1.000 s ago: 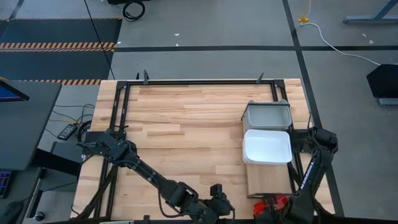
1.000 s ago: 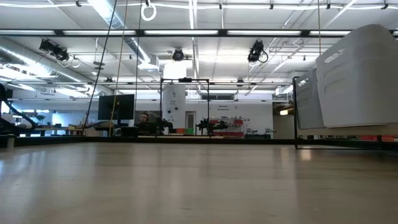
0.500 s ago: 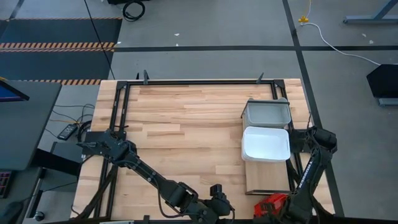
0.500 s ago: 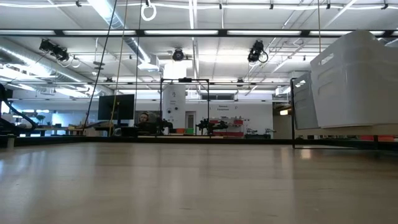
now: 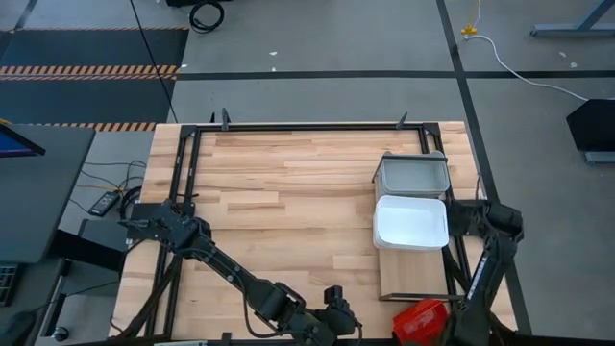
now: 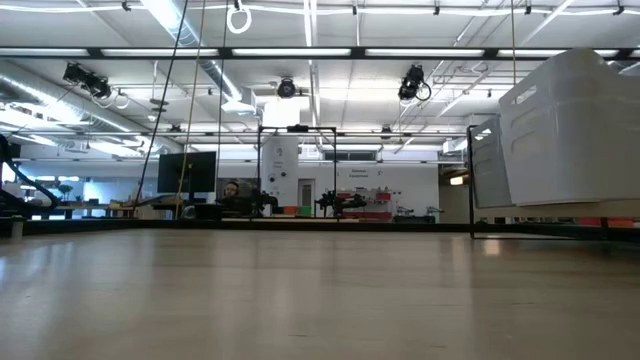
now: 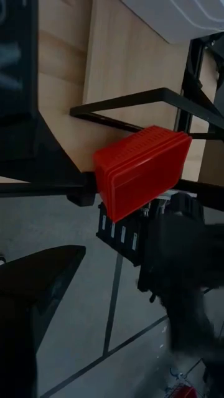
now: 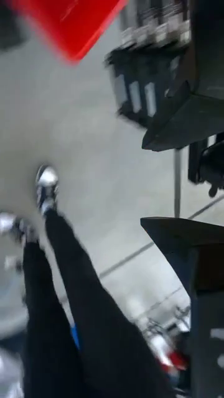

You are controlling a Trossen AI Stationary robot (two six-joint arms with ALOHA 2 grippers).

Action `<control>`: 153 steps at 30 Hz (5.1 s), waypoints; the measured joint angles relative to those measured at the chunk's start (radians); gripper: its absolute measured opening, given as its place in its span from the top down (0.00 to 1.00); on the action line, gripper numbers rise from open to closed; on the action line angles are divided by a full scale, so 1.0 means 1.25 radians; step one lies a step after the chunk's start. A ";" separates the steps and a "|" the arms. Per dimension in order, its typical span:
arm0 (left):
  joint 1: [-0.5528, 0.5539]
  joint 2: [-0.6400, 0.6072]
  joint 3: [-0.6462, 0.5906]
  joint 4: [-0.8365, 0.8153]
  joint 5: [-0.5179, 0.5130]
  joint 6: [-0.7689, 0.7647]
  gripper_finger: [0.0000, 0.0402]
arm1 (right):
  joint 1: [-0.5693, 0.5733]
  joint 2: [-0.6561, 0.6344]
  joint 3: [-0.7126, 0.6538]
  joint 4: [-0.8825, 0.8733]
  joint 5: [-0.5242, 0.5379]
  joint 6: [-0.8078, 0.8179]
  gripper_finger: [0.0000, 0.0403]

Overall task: Stack baskets on shelf by color
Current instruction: Adjust the stacked red bins on the shelf

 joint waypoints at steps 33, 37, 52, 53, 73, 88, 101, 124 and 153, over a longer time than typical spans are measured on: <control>-0.020 0.000 0.000 -0.001 0.004 0.008 0.57 | 0.008 0.090 -0.001 -0.239 0.120 0.375 0.60; -0.020 0.000 0.000 -0.001 0.004 0.008 0.57 | 0.008 0.090 -0.001 -0.250 0.120 0.374 0.60; -0.019 0.000 0.000 -0.001 0.004 0.007 0.57 | 0.009 0.090 -0.001 -0.369 0.075 0.332 0.65; -0.019 0.000 0.000 -0.001 0.004 0.006 0.57 | 0.009 0.090 -0.001 -0.370 0.075 0.332 0.66; -0.019 0.000 0.000 -0.001 0.004 0.006 0.57 | 0.009 0.090 -0.001 -0.293 0.088 0.222 0.80; -0.025 0.000 0.000 -0.003 0.004 0.007 0.57 | 0.008 0.089 0.111 -0.385 0.148 -0.284 0.73; -0.065 0.000 0.000 -0.087 -0.042 -0.074 0.57 | -0.037 0.090 0.189 -0.529 0.133 -0.627 0.74; -0.086 -0.001 0.000 -0.166 -0.313 -0.480 0.57 | -0.119 0.090 0.172 -0.220 0.440 -0.122 0.73; -0.137 -0.108 0.003 -0.595 -0.114 -0.211 0.57 | 0.002 0.091 0.279 0.776 1.153 -0.685 0.73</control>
